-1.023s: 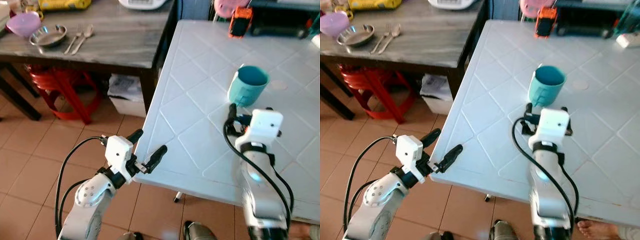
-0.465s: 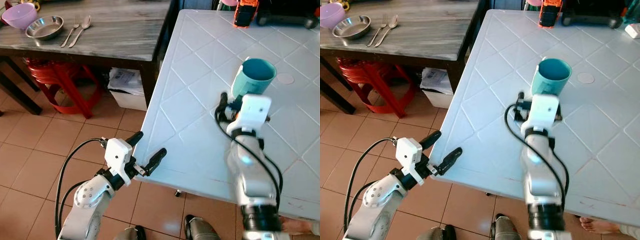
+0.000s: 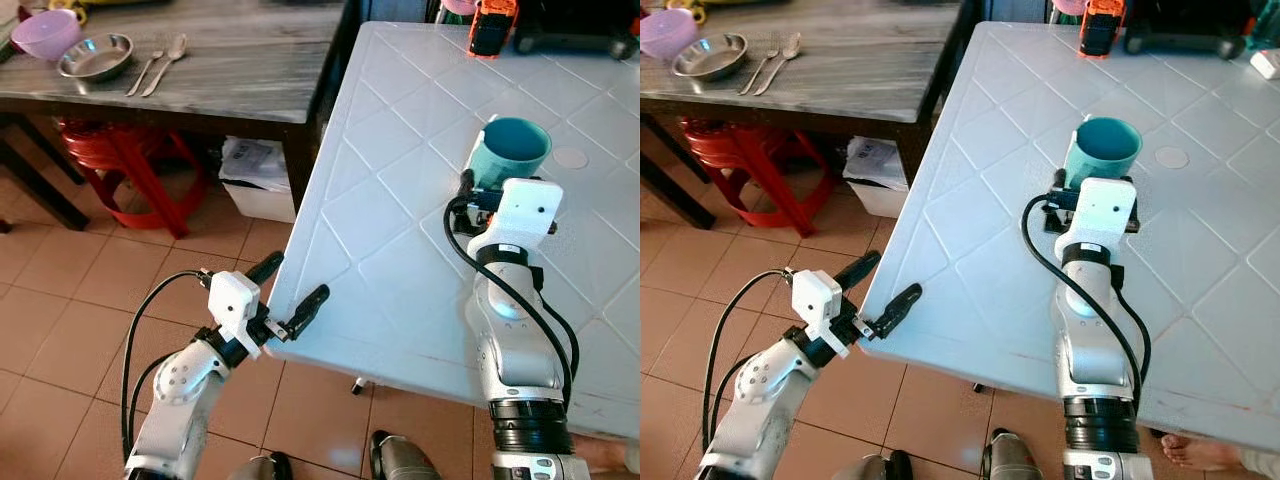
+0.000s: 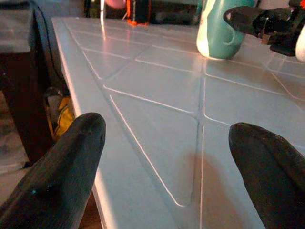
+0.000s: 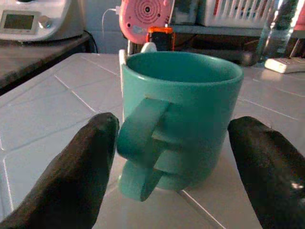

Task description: Setting the table

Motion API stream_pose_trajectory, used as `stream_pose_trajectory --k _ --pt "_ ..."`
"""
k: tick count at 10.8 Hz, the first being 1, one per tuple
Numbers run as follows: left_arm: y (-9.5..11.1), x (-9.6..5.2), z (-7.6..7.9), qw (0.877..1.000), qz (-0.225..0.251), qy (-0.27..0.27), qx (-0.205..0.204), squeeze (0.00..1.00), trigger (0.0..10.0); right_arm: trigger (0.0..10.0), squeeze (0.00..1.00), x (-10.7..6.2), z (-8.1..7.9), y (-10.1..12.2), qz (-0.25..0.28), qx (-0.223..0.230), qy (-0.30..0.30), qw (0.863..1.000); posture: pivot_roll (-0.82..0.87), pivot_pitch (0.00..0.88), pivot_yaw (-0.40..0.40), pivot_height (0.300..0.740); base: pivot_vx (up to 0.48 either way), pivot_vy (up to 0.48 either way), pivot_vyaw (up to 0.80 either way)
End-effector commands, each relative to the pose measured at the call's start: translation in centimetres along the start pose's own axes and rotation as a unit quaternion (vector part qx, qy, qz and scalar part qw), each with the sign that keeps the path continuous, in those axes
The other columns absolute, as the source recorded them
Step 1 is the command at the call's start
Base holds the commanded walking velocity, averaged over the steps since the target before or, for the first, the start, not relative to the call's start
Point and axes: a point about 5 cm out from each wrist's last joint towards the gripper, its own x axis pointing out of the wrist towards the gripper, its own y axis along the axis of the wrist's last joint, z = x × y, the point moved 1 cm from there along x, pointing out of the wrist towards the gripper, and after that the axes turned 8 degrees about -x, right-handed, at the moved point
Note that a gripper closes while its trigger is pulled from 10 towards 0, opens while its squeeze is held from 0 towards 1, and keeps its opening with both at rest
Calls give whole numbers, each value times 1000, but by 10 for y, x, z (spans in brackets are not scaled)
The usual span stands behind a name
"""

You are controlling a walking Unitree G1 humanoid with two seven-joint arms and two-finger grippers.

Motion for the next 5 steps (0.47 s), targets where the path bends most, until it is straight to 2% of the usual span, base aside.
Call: stream_pose_trajectory --k 1,4,5 --pt "-31 -19 -3 997 -64 19 -40 0 10000 2196 0 -3 1 -4 -5 2 -3 1000 -124 233 62 740 0 0 0" --pt "-38 -19 2 997 -51 -10 -60 0 10000 2157 0 -2 10 -6 -5 -4 -12 1000 -137 224 60 740 0 0 0" --pt "-39 -17 4 997 -49 -25 -52 0 10000 2275 0 -1 12 -5 -4 -6 -15 1000 -141 224 58 740 0 0 0"
